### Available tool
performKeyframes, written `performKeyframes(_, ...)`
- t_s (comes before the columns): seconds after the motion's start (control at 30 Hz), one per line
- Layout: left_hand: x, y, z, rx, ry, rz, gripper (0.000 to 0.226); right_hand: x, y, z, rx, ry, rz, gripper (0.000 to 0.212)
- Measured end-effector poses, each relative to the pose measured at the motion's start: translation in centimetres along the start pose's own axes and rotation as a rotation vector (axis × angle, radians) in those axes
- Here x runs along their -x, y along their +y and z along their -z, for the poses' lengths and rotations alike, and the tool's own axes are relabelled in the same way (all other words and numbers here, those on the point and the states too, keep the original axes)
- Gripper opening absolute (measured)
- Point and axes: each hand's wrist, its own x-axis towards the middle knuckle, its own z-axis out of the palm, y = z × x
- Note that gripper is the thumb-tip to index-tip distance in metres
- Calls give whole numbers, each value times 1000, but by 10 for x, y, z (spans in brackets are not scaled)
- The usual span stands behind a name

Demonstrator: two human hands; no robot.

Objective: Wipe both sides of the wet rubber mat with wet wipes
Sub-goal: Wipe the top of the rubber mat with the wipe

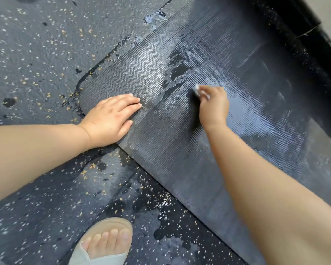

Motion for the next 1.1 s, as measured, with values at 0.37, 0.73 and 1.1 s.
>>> performKeyframes(0.37,-4,9,1,0,19,81,47,169,-23,-31,-84,-225,474,23)
performKeyframes(0.73,-58,71,72,-430,-662,172,49,96,31,94,-930,-523,-597,18)
performKeyframes(1.1,-137,235,120,-686,-606,76,44,56,71,147,-1339,-372,-890,28)
